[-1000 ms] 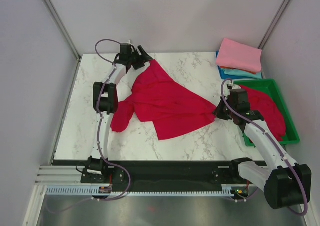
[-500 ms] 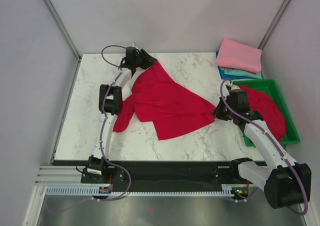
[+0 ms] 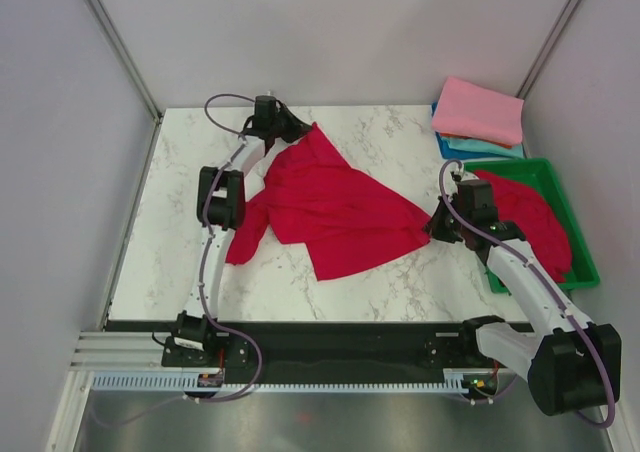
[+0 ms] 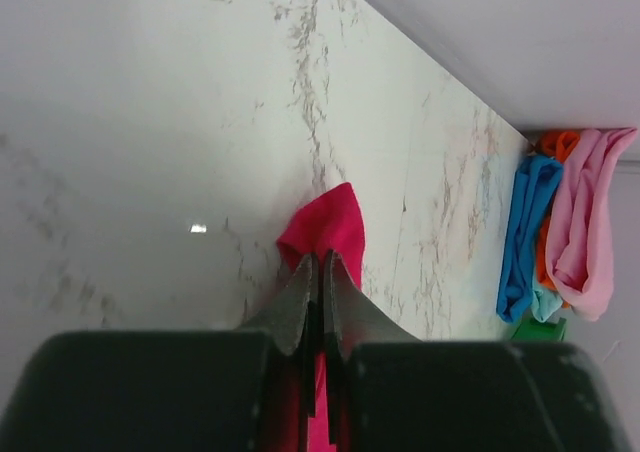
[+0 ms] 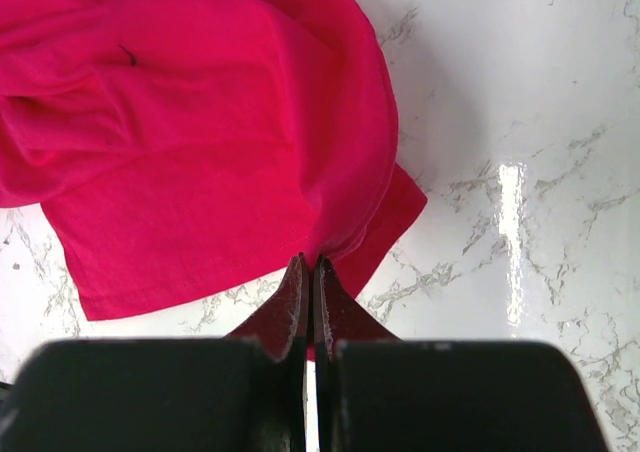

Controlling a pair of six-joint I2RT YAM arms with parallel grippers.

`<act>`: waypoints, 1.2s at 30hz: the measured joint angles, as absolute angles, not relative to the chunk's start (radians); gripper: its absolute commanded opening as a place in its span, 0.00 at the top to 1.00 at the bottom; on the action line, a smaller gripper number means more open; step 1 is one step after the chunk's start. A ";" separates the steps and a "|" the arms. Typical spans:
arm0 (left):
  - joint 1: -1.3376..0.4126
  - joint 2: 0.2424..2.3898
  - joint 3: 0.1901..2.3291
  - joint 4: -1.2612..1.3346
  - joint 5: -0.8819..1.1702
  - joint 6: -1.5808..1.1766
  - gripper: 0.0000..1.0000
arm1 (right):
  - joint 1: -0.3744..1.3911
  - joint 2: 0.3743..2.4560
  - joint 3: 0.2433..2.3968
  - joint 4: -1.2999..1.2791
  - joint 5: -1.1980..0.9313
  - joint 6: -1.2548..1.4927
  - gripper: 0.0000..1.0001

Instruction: Fold and stack the t-shirts

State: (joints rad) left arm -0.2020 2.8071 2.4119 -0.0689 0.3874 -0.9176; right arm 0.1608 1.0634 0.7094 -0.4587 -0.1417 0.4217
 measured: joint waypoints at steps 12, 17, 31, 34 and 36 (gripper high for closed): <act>-0.142 2.077 2.062 -0.299 0.260 -0.741 0.98 | 0.161 1.067 0.905 -0.520 -0.104 0.423 1.00; -0.141 1.731 1.950 -0.398 0.187 -0.653 0.98 | 0.162 1.029 1.051 -0.599 -0.067 0.419 1.00; -0.142 0.976 1.705 -0.648 0.009 -0.438 0.98 | 0.162 0.772 1.481 -0.755 -0.046 0.355 1.00; -0.143 0.841 1.784 -0.592 0.031 -0.370 0.98 | 0.162 0.671 1.574 -0.736 -0.046 0.348 1.00; -0.142 0.754 1.845 -0.563 0.038 -0.331 0.98 | 0.162 0.591 1.612 -0.706 -0.045 0.345 1.00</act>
